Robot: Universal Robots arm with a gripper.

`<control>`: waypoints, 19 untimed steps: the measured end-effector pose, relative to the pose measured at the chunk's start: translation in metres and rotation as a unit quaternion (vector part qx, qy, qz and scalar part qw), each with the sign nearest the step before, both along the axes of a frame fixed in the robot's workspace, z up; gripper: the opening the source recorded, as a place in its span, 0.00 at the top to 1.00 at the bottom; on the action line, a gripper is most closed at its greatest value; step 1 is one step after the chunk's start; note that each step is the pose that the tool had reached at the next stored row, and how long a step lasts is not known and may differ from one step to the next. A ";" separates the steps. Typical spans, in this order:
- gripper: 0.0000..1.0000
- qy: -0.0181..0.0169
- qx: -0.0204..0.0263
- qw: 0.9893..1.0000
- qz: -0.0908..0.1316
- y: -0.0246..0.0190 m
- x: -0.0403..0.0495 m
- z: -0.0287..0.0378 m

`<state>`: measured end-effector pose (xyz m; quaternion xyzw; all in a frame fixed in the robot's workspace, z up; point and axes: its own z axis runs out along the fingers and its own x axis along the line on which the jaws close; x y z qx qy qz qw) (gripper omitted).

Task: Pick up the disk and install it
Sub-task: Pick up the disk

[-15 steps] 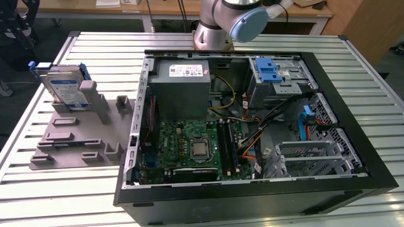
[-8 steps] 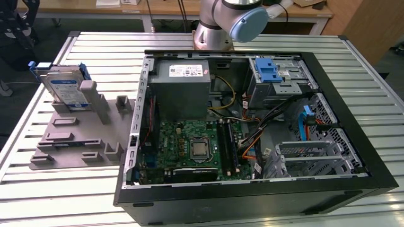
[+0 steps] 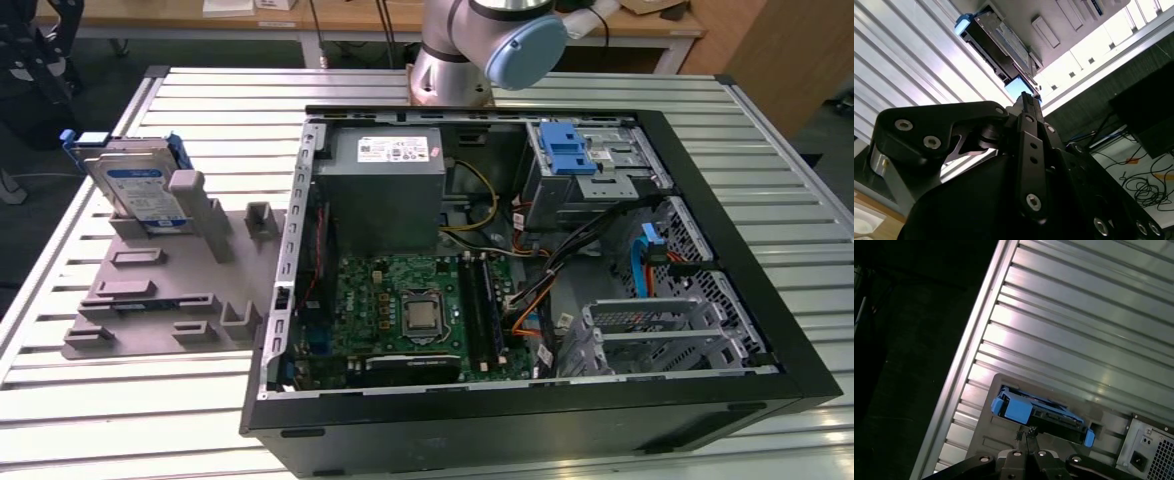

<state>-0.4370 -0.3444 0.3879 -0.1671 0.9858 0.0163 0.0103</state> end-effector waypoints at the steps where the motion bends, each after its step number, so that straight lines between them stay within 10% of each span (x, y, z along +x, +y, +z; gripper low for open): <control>1: 0.89 0.000 0.000 1.000 0.001 0.0000 0.0000 0.0000; 19: 0.89 0.000 0.000 1.000 0.015 0.0000 0.0000 0.0000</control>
